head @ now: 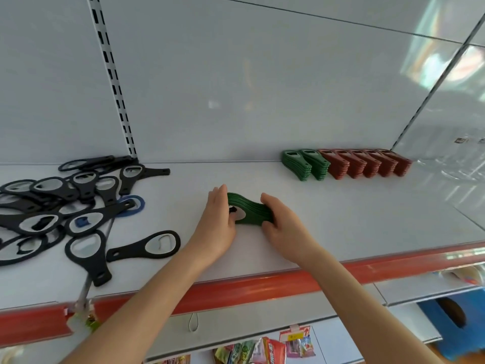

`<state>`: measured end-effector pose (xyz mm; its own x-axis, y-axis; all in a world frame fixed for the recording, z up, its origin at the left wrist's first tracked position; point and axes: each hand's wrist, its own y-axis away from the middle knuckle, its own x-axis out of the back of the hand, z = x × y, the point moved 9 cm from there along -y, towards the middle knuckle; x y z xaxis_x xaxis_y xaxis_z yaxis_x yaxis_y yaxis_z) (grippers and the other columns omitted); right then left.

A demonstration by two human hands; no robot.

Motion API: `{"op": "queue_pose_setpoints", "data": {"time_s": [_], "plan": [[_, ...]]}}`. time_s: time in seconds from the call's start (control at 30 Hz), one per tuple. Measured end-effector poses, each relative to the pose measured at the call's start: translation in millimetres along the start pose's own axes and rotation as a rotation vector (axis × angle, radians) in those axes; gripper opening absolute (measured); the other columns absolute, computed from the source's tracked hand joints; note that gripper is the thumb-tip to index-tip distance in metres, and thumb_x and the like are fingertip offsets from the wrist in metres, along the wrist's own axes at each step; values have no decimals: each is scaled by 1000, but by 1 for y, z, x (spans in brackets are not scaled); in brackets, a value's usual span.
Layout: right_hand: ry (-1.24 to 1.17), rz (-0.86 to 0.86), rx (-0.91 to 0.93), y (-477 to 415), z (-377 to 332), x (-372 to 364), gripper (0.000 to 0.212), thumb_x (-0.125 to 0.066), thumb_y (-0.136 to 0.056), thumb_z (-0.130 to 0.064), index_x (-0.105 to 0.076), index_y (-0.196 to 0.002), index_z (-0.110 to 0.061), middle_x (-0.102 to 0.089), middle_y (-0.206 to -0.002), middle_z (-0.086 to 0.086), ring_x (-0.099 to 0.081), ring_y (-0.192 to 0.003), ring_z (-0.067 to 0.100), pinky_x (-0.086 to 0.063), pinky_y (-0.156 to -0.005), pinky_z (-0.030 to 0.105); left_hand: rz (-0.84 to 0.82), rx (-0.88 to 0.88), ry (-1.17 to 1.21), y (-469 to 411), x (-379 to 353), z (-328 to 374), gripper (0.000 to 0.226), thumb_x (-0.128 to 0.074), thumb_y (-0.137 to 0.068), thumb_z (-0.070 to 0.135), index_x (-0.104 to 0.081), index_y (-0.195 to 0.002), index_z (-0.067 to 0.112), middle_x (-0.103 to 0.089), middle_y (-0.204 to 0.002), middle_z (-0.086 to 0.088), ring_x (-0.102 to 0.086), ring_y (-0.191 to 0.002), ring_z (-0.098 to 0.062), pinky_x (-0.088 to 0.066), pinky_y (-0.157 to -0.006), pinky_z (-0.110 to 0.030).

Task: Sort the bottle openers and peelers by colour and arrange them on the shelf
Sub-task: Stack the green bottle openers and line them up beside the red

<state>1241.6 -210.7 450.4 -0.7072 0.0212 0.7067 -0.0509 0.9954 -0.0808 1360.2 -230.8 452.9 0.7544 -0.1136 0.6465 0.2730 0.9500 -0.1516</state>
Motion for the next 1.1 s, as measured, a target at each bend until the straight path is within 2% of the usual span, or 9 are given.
{"op": "queue_pose_setpoints", "data": {"time_s": [0.13,0.27,0.33,0.5,0.67,0.77,0.87,0.93,1.1], "plan": [[-29,45,12,1,-2,5,49,-44,-88,5,-37,-136,-4,-49,-130,11,-47,-120,24,-32,-96,21,2,-1,1,-1,1,-1,49,-36,-95,-1,-21,-140,-5,-30,-144,-25,-26,-136,-33,-23,-110,-39],[61,0,32,2,-1,5,49,-46,-91,-1,-36,-138,-9,-49,-133,8,-45,-122,21,-29,-93,15,-59,-39,-86,5,2,-1,60,-34,-95,-4,-4,-146,5,-7,-154,-13,-8,-143,-20,-3,-104,-11],[68,-16,29,3,-1,7,47,-48,-91,-2,-39,-137,-10,-51,-131,6,-48,-120,20,-30,-93,14,-63,-67,-136,7,7,1,62,-37,-94,-4,-6,-147,8,-21,-145,-13,-29,-131,-20,-16,-92,-6],[-103,-52,-24,0,1,15,40,-54,-88,0,-46,-127,-7,-55,-126,7,-53,-117,19,-39,-104,31,36,-117,-98,2,27,12,29,-45,-93,1,-48,-121,6,-44,-99,-9,-45,-91,-20,-25,-68,-15],[-139,9,-85,-5,1,42,19,-56,-89,-10,-53,-107,-15,-63,-100,1,-61,-94,16,-46,-82,25,114,-29,32,-17,37,8,21,-53,-91,16,-64,-95,-2,-66,-91,-13,-58,-81,-25,-42,-70,-27],[23,55,-9,-10,-5,51,20,-53,-90,-11,-58,-109,-13,-62,-96,-2,-59,-88,13,-45,-77,18,61,41,65,-28,31,1,30,-55,-88,16,-59,-76,-11,-62,-80,-29,-52,-66,-29,-41,-63,-34],[109,54,58,-12,-10,49,22,-54,-90,-14,-62,-111,-11,-60,-95,-7,-57,-86,9,-40,-68,5,35,79,65,-33,30,-4,30,-55,-86,15,-59,-72,-11,-62,-72,-26,-48,-61,-24,-41,-59,-33],[134,28,64,-13,-10,47,23,-60,-88,-17,-62,-111,-13,-59,-93,-8,-56,-86,9,-40,-72,13,28,96,69,-36,30,-6,28,-56,-85,15,-62,-73,-9,-65,-73,-25,-51,-61,-24,-48,-63,-38],[186,-39,56,-15,-8,39,24,-65,-83,-14,-57,-106,-12,-60,-92,-3,-57,-90,18,-48,-79,28,-30,129,-55,-41,26,-9,21,-57,-86,21,-59,-71,6,-47,-67,-12,-36,-63,-22,-29,-58,-27]]}}
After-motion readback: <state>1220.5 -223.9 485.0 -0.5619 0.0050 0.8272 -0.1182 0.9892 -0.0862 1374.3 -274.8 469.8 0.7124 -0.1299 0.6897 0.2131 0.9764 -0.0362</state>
